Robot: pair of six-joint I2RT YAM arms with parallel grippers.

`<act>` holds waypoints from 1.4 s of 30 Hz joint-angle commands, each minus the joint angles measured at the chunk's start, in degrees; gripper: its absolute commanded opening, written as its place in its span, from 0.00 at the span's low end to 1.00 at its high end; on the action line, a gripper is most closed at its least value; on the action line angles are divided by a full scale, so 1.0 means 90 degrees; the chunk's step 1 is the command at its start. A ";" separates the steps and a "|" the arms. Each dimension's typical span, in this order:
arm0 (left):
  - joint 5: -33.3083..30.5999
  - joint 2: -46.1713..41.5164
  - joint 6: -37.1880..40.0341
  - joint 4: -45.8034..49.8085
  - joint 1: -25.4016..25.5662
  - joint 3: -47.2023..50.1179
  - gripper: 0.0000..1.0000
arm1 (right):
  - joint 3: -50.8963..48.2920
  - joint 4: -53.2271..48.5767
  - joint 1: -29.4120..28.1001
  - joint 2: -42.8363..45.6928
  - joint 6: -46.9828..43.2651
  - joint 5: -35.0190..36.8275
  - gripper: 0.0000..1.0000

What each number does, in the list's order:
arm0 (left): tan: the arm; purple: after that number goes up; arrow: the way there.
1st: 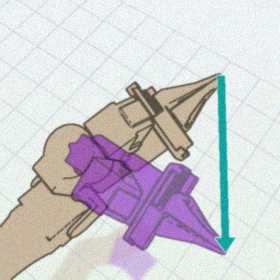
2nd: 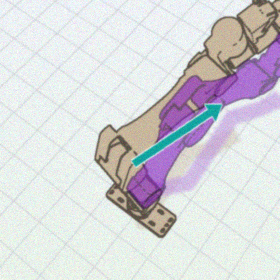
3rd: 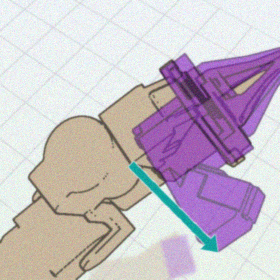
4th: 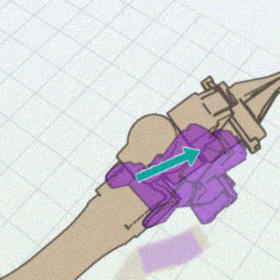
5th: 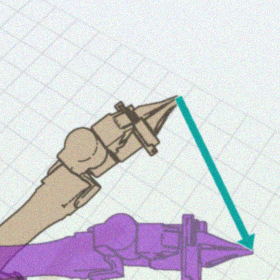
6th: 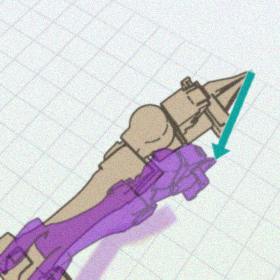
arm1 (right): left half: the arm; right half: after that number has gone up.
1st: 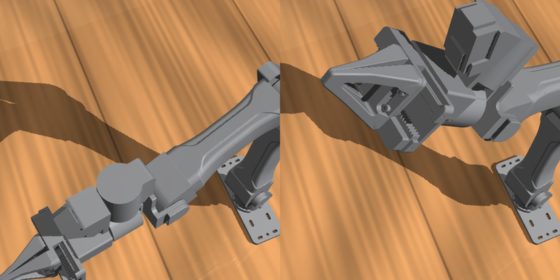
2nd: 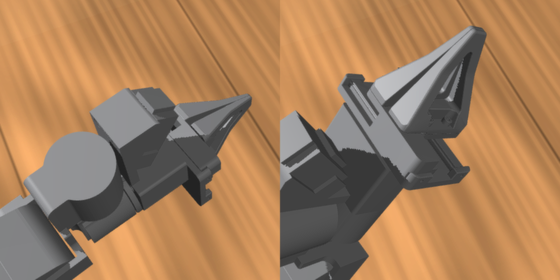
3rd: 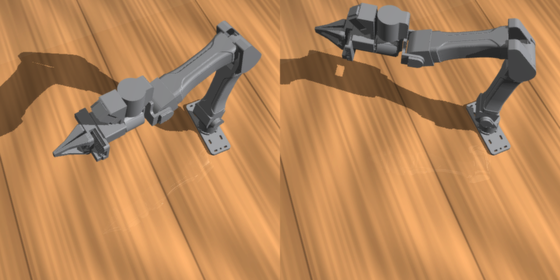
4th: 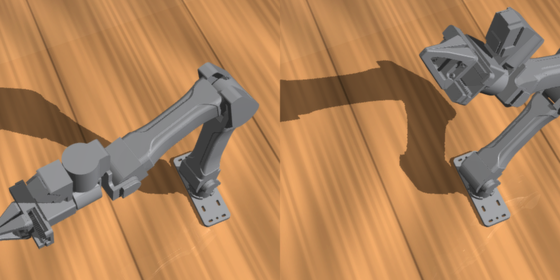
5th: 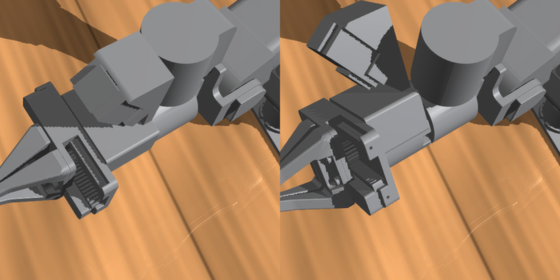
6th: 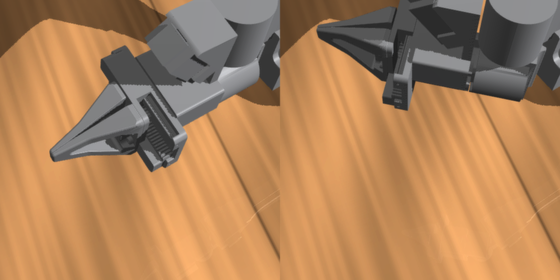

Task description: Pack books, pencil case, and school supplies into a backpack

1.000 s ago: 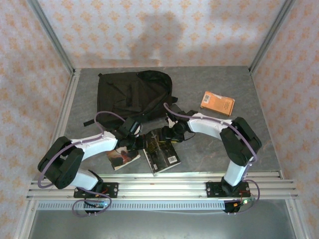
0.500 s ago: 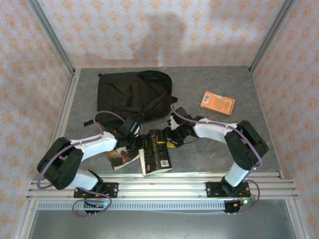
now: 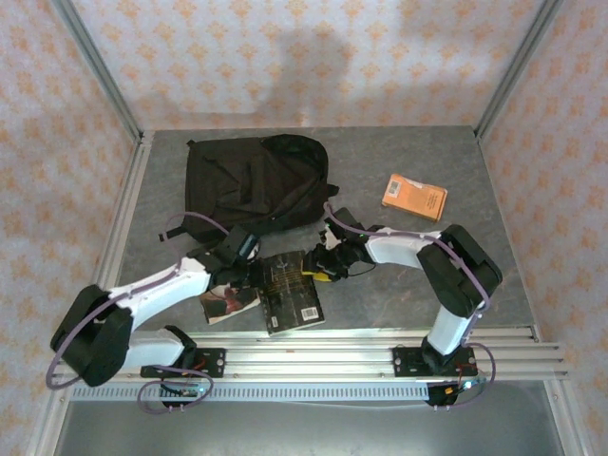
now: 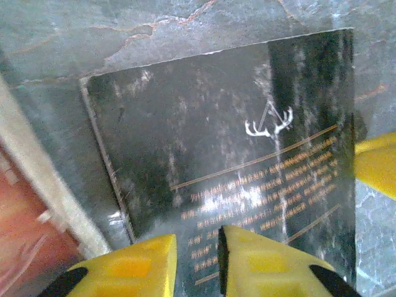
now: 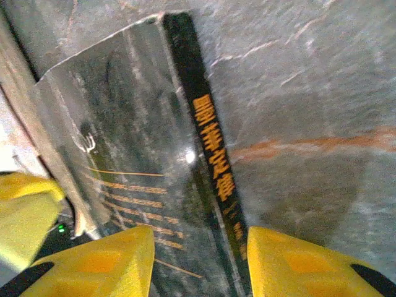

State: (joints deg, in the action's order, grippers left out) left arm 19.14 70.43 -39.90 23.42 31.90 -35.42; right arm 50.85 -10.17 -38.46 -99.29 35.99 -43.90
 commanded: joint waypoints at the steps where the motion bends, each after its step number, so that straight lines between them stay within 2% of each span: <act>1: -0.0472 -0.0641 -0.0150 0.1084 0.0033 -0.0081 0.35 | 0.0180 -0.0350 -0.0004 -0.0120 -0.0367 0.0587 0.40; 4: -0.0373 -0.0762 -0.0183 0.1250 0.0036 0.0054 0.35 | 0.0181 -0.0365 -0.0012 -0.0233 -0.0385 0.0596 0.37; 8: -0.0077 -0.0448 -0.0155 0.1138 0.0031 0.0259 0.21 | 0.0219 -0.0324 -0.0014 -0.0317 -0.0401 0.0481 0.37; 19: 0.0283 0.0319 -0.0208 0.0660 0.0134 0.0420 0.01 | 0.0335 -0.0488 -0.0014 -0.0348 -0.0519 0.0337 0.37; 29: -0.0787 0.0968 0.0041 0.0935 0.0349 0.0238 0.00 | 0.0383 -0.0638 -0.0023 -0.0312 -0.0575 0.0475 0.39; 32: -0.0769 0.1074 0.0019 0.0789 0.0444 0.0135 0.00 | 0.0456 -0.0637 -0.0070 -0.0380 -0.0572 0.0338 0.41; 37: -0.0747 0.1227 0.0048 0.0728 0.0576 -0.0109 0.00 | 0.0373 -0.0084 -0.0077 -0.0465 -0.0290 -0.0404 0.45; 42: -0.0730 0.1266 0.0049 0.0690 0.0596 -0.0136 0.00 | 0.0292 0.0187 -0.0082 -0.0078 -0.0118 -0.0766 0.50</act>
State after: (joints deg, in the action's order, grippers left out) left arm 15.38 79.40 -40.47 30.35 36.75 -37.85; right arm 53.87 -13.78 -38.22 -101.41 33.58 -45.25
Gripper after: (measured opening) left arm 0.044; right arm 0.494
